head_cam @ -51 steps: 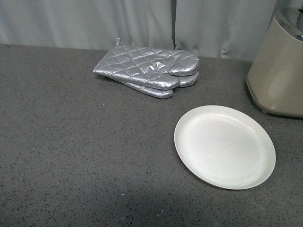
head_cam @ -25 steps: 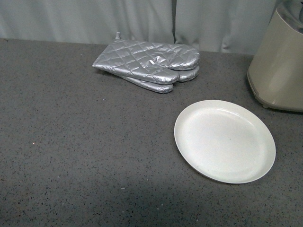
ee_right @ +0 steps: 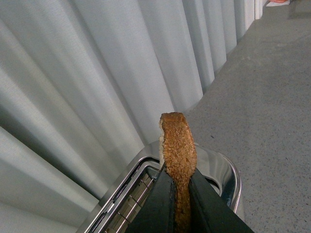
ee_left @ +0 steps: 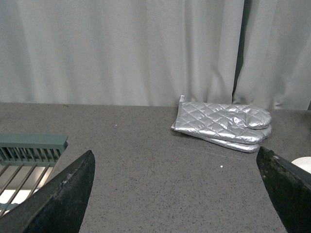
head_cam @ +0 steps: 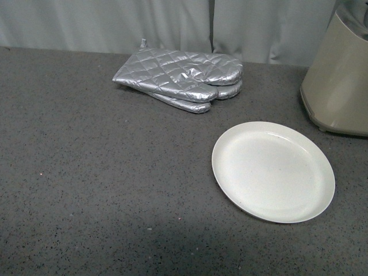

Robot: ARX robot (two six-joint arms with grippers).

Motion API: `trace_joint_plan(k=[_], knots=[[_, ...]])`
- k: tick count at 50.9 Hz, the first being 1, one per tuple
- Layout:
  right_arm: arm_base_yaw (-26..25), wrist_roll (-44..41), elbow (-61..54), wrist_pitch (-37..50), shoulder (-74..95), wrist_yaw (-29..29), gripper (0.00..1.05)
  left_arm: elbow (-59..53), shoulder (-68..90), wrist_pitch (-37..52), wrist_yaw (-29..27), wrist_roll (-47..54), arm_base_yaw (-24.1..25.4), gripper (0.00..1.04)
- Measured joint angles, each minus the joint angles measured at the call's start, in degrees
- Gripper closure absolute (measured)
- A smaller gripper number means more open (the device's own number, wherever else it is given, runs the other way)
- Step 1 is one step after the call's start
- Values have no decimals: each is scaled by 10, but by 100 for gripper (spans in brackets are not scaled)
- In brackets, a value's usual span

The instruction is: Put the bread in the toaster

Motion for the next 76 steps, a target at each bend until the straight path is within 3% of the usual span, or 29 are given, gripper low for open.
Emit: trace_joint_plan(k=[11, 14, 21, 39, 64, 69, 76], knots=[[-7, 0, 8, -8, -7, 12, 102, 0, 0, 0, 0, 0, 0, 7], [-12, 35, 13, -65, 1, 12, 102, 0, 0, 0, 0, 0, 0, 7], [-14, 61, 17, -89, 14, 16, 102, 0, 0, 0, 0, 0, 0, 7], [-19, 68, 56, -88, 49, 8, 102, 0, 0, 0, 0, 0, 0, 7], [-3, 41, 61, -81, 14, -21, 8, 0, 0, 0, 0, 0, 0, 7], [19, 9, -37, -39, -81, -41, 10, 0, 0, 0, 0, 0, 0, 7], [50, 0, -165, -59, -205, -67, 9, 0, 0, 0, 0, 0, 0, 7]])
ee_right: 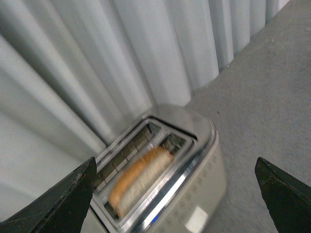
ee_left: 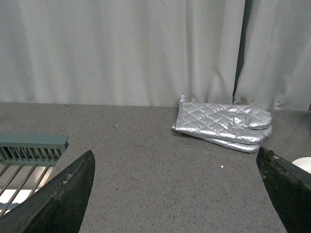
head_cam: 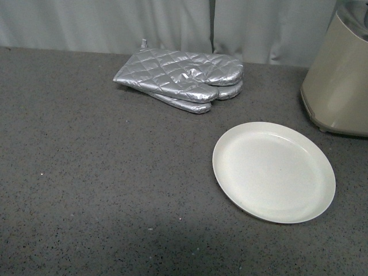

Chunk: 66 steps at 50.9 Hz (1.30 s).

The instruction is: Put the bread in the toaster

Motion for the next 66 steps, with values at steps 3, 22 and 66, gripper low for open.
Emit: trace_joint_plan(k=[3, 22, 66], knots=[[22, -1, -68, -36, -70, -9, 9, 0, 0, 0, 0, 0, 0, 7], [28, -338, -415, -87, -690, -393, 61, 0, -1, 0, 0, 0, 0, 7], [-116, -378, -440, -100, -742, -525, 44, 0, -1, -1, 0, 0, 0, 7]])
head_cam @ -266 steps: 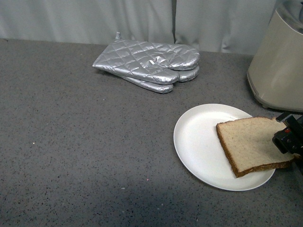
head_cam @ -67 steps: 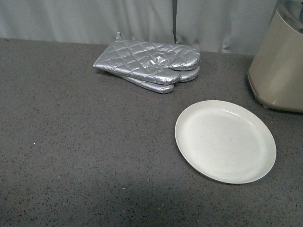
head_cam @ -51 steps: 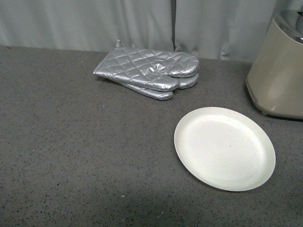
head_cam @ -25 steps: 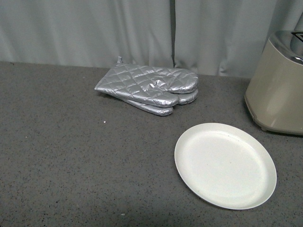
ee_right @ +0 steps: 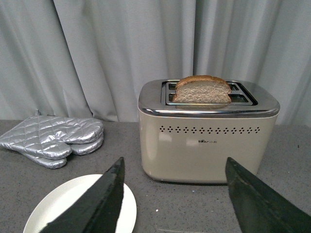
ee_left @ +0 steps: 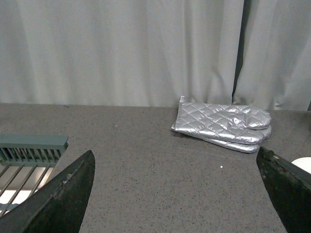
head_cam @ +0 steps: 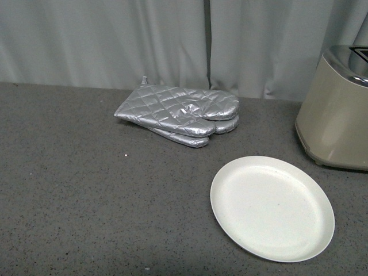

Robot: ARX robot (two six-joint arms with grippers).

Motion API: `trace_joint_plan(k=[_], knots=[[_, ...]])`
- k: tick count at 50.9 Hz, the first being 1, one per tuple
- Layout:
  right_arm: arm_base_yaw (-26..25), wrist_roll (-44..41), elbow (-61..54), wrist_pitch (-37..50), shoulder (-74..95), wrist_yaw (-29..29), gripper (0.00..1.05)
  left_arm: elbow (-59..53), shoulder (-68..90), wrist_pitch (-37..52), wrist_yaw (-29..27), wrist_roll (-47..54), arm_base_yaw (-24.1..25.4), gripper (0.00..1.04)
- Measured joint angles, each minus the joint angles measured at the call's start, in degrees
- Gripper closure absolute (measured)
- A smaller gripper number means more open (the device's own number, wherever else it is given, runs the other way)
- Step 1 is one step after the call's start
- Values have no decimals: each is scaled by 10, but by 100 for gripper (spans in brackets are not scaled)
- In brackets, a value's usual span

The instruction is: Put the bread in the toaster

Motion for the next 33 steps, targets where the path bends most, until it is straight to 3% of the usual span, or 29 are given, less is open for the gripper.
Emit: trace_joint_plan(k=[4, 12, 33], knots=[[0, 0, 0, 0, 0, 0, 28, 0, 0, 0, 0, 0, 0, 7], [0, 0, 0, 0, 0, 0, 7, 0, 0, 0, 0, 0, 0, 7], [0, 0, 0, 0, 0, 0, 9, 0, 0, 0, 0, 0, 0, 7]])
